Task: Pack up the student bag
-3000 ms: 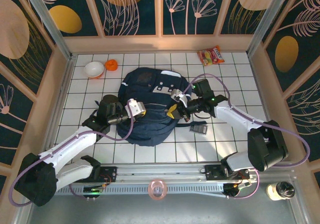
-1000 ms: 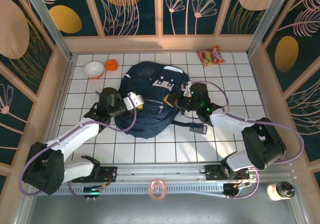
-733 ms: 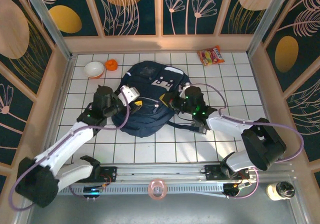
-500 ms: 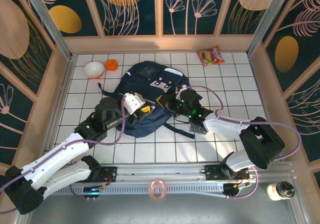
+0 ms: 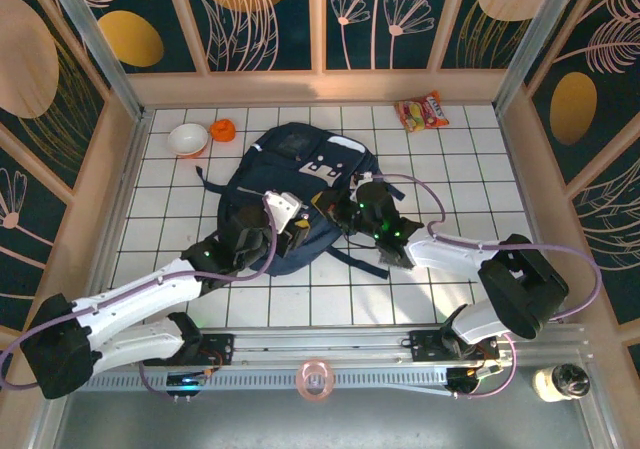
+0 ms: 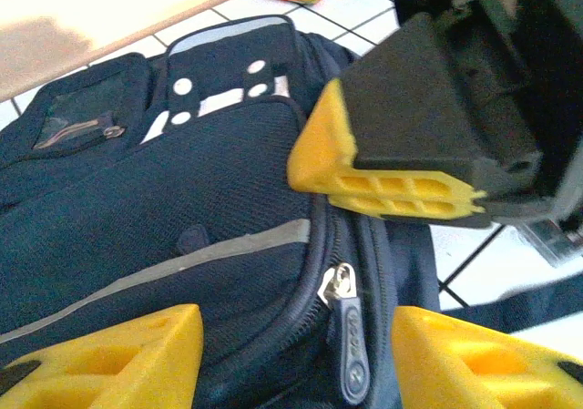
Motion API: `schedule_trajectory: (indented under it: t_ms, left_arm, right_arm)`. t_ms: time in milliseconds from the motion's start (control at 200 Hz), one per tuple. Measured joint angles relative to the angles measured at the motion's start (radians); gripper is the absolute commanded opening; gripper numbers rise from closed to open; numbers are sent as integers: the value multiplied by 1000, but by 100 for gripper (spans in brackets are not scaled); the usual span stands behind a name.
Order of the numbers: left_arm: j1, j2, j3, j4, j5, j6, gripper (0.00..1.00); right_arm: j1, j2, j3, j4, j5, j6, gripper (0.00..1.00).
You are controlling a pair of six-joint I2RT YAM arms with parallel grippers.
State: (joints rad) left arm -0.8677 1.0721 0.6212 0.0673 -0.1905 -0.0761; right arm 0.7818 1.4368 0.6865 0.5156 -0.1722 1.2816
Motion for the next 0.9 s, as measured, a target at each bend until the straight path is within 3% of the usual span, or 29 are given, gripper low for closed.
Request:
schedule_trajectory:
  t_ms: [220,255,335,555,871,901]
  left_arm:
    - [0,84,-3,63,-24,-67,58]
    - [-1,93,-3,64,-26,-75,52]
    - [-2,102,-5,64,-36,-88,28]
    - [-10,27,-73,94,-47,-88,1]
    - [-9,-92,-154,109,11,-79,0]
    - [-8,-96,-158,110,19,-79,4]
  right_arm:
    - [7,0,1,-7,5,0,0]
    - [8,0,1,-8,5,0,0]
    - [8,0,3,-13,3,0,0]
    - [8,-2,43,-75,-40,-44,0]
    - [7,-24,45,-122,-126,-79,0]
    - [7,-26,45,-125,-129,-79,0]
